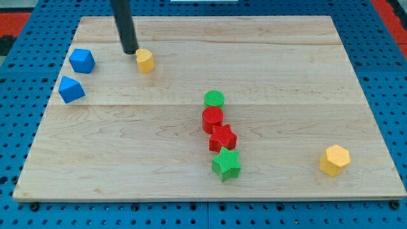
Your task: Move the yellow heart above to the yellow hexagon
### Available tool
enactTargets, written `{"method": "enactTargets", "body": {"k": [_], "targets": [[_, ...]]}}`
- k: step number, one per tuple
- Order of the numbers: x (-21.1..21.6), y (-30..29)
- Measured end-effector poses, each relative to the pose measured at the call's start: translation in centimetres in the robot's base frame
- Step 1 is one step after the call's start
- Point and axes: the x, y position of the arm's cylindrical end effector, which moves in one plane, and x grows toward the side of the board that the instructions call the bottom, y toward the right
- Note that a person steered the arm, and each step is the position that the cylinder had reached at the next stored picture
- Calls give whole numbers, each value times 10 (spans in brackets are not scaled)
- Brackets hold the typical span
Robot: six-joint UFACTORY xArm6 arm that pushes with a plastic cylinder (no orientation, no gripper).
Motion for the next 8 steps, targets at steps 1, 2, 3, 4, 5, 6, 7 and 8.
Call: {"method": "enactTargets", "body": {"k": [1,2,3,4,5,6,7,8], "targets": [[28,-6],[42,53],[41,137],[34,125],[19,58],[-5,66],[18,150],[62,234]]}}
